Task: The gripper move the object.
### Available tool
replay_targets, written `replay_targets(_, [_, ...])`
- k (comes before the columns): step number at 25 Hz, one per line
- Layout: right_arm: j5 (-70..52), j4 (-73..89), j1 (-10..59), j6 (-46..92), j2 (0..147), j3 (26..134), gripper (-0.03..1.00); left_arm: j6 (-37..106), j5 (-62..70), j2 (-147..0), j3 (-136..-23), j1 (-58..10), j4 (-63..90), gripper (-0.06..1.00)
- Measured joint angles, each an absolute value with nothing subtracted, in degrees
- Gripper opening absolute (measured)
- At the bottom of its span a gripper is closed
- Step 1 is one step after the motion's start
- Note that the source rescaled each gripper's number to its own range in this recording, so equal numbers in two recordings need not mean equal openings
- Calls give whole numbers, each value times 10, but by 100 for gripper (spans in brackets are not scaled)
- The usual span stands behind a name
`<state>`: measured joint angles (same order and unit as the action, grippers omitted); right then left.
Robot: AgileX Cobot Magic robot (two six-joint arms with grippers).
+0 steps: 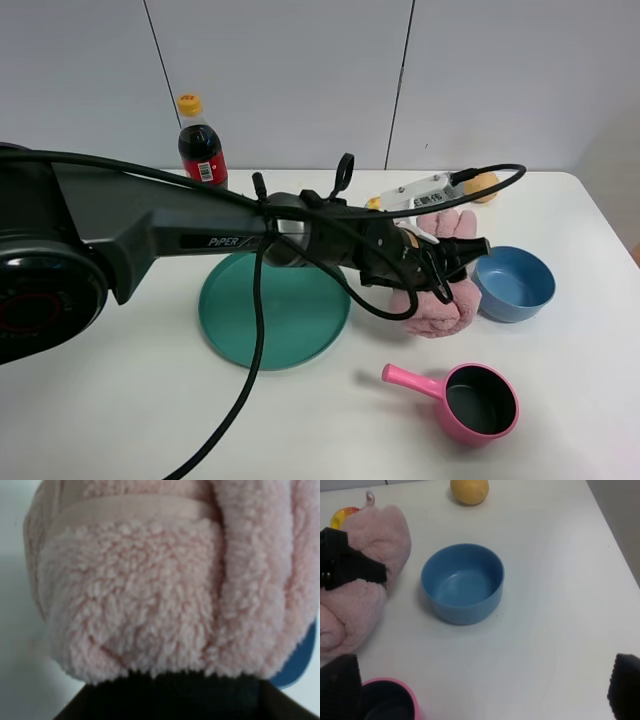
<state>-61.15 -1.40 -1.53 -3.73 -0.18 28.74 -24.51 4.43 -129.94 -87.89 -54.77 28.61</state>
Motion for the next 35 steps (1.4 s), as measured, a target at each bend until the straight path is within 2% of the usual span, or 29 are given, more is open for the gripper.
replay_targets(15, [-612,-14,-15,-37,-2,287,100,-245,-6,-1299,-849,-550,286,1])
replay_targets(16, [-612,-14,-15,-37,-2,287,100,-245,-9,-1299,-849,-550,286,4])
replay_targets(18, [-612,-14,-15,-37,-2,287,100,-245,-10,-1299,-849,-550,286,27])
replay_targets(20, [-612,-14,-15,-37,-2,287,100,-245,-10,-1299,-849,-550,286,46])
replay_targets(22, [-612,-14,-15,-37,-2,287,100,-245,-12,-1299,-849,-550,286,53])
replay_targets(27, [-612,-14,-15,-37,-2,287,100,-245,-15,-1298,-849,-550,286,59])
replay_targets(32, [-612,-14,-15,-37,-2,287,100,-245,-15,-1298,-849,-550,286,89])
replay_targets(35, [-612,-14,-15,-37,-2,287,100,-245,-14,-1290,-849,-550,280,94])
